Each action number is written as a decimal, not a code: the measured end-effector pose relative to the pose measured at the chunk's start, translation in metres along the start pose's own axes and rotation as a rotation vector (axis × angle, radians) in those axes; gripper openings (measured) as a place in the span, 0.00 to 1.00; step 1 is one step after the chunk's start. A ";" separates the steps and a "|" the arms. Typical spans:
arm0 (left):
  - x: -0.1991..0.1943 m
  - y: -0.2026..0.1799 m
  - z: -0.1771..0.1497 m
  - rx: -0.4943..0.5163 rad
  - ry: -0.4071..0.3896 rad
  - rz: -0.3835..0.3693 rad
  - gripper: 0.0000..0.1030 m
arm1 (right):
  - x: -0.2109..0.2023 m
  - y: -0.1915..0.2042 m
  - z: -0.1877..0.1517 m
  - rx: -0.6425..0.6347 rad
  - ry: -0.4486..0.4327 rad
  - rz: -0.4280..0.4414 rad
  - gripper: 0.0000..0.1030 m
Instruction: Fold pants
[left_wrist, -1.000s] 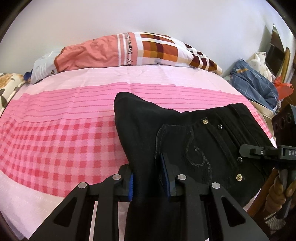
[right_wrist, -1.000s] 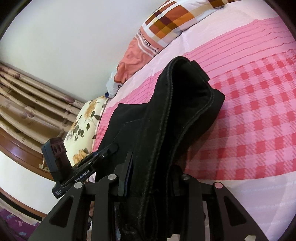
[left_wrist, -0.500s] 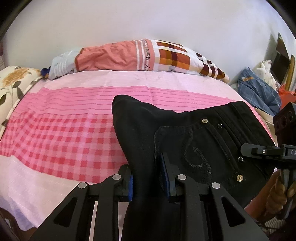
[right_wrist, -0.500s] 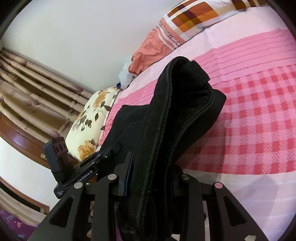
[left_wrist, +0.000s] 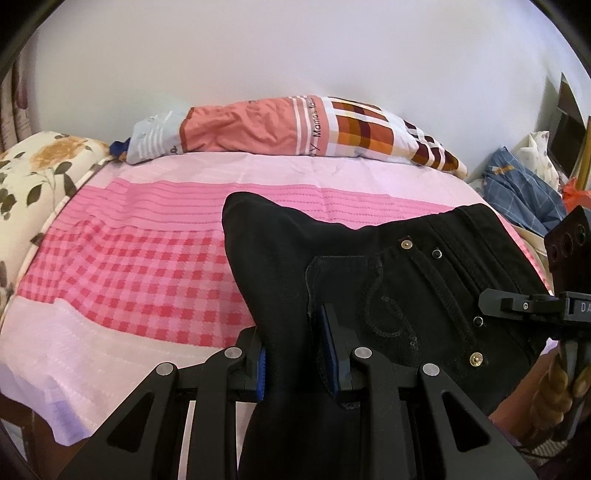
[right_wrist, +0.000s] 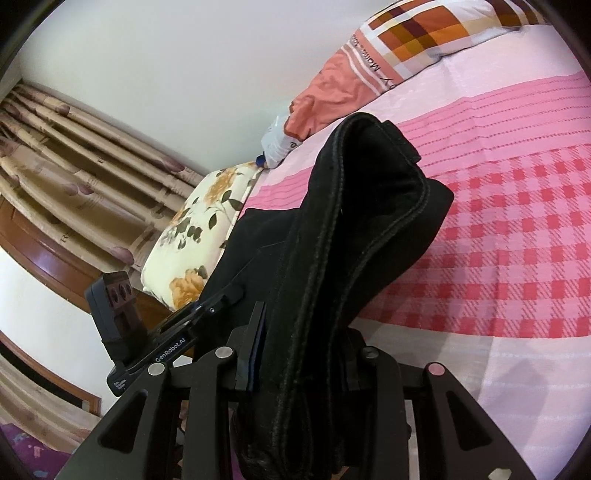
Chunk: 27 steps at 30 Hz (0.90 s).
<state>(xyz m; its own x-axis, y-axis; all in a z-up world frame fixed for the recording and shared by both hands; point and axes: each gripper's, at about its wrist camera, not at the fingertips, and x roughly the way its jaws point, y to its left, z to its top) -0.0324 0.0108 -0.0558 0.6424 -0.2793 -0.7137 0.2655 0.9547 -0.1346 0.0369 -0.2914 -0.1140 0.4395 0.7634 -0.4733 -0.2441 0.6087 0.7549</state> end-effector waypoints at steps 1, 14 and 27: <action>-0.001 0.001 0.000 -0.002 -0.001 0.003 0.24 | 0.001 0.001 0.000 -0.002 0.002 0.003 0.29; -0.017 0.023 0.008 -0.035 -0.020 0.042 0.24 | 0.021 0.021 0.009 -0.037 0.034 0.041 0.29; 0.001 0.052 0.025 -0.075 -0.011 0.061 0.24 | 0.043 0.029 0.022 -0.054 0.066 0.047 0.29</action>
<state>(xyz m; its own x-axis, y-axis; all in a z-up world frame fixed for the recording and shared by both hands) 0.0000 0.0572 -0.0457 0.6634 -0.2215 -0.7148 0.1717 0.9748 -0.1427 0.0679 -0.2461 -0.1024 0.3691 0.8029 -0.4680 -0.3101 0.5811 0.7524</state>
